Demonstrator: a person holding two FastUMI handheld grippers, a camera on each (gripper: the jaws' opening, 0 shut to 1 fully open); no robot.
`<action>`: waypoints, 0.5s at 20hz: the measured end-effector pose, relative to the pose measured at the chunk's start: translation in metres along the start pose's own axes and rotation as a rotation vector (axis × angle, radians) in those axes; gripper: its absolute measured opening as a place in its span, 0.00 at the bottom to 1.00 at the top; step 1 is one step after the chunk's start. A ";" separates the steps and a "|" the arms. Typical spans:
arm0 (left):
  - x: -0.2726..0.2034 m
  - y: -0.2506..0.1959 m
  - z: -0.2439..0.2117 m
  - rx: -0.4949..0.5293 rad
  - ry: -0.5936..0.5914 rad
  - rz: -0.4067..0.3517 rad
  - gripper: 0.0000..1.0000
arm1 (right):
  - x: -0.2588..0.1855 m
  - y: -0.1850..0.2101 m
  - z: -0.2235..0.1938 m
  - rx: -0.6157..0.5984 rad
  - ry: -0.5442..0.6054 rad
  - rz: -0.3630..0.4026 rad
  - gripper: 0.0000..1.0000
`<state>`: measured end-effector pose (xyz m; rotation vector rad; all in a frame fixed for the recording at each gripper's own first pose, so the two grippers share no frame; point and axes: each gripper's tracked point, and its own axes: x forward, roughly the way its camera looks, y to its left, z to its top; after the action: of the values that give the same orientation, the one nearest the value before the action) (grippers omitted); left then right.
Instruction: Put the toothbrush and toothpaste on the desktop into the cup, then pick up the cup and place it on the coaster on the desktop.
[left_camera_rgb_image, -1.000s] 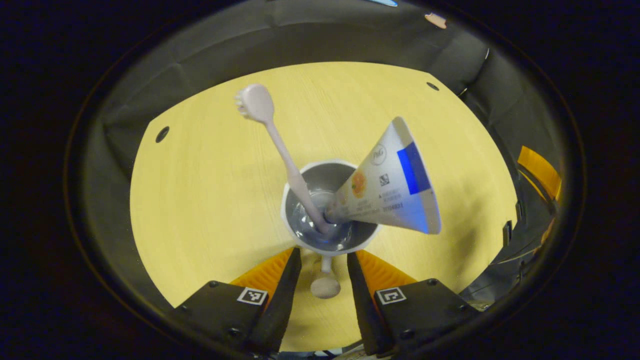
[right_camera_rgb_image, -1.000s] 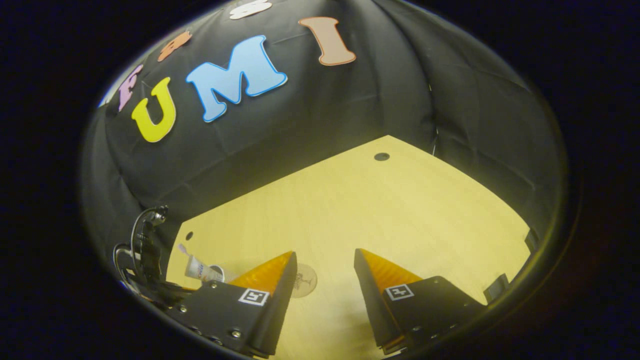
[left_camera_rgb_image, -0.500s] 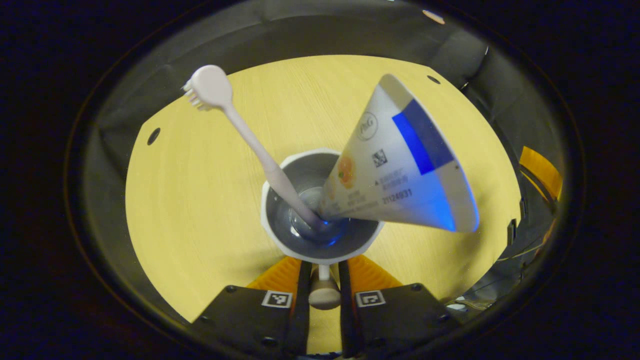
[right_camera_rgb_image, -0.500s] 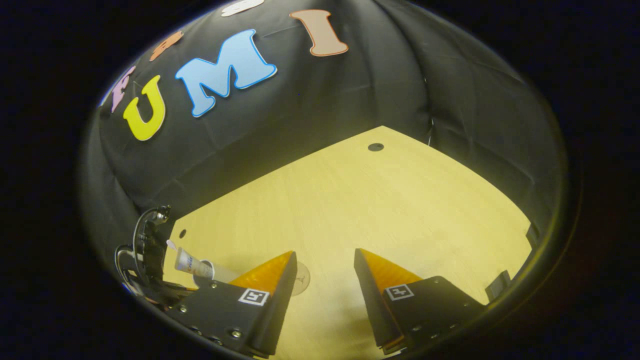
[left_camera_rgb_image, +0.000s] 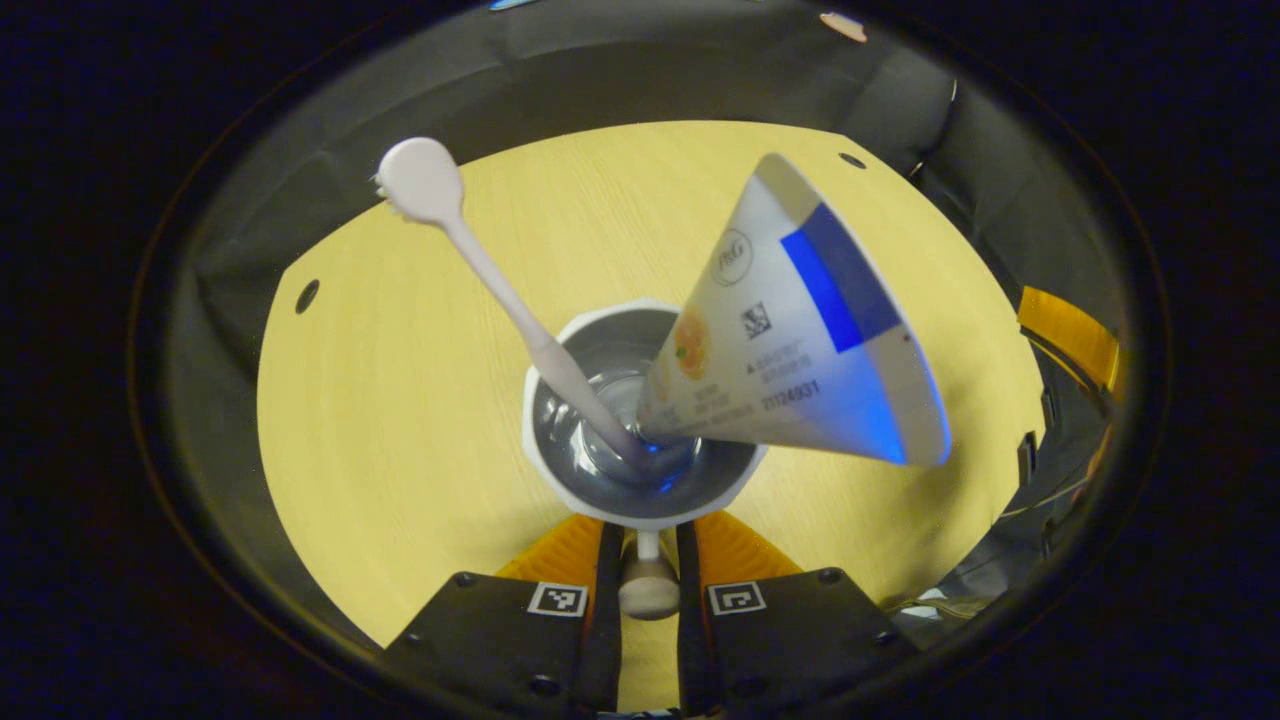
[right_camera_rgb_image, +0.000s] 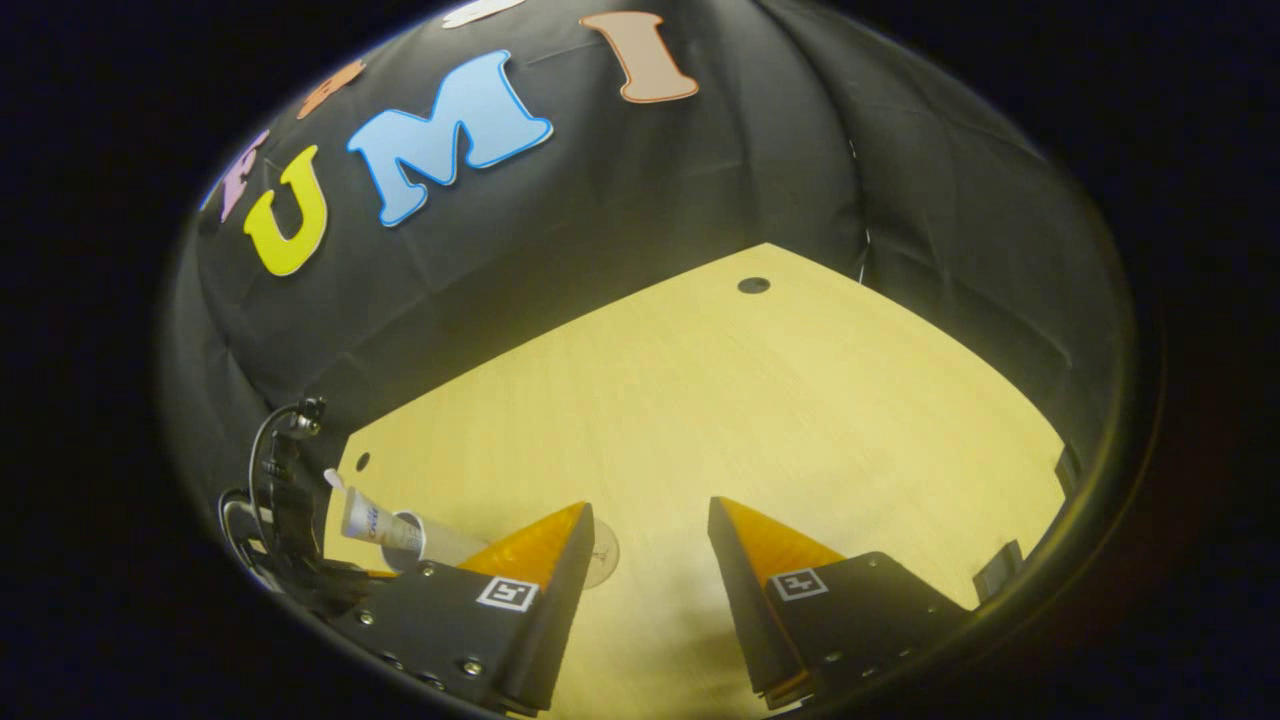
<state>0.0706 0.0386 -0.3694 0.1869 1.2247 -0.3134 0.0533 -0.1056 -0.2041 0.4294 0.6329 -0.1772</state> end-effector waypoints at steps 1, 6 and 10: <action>-0.002 -0.003 0.003 0.009 -0.006 -0.002 0.30 | -0.001 -0.001 0.000 0.002 0.000 -0.002 0.70; -0.006 -0.024 0.018 0.060 -0.024 -0.017 0.29 | -0.004 -0.009 -0.001 0.025 0.001 -0.011 0.70; 0.000 -0.042 0.030 0.095 -0.030 -0.040 0.29 | -0.010 -0.027 -0.002 0.052 -0.007 -0.037 0.70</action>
<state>0.0834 -0.0102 -0.3587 0.2386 1.1864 -0.4081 0.0364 -0.1286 -0.2085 0.4676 0.6308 -0.2309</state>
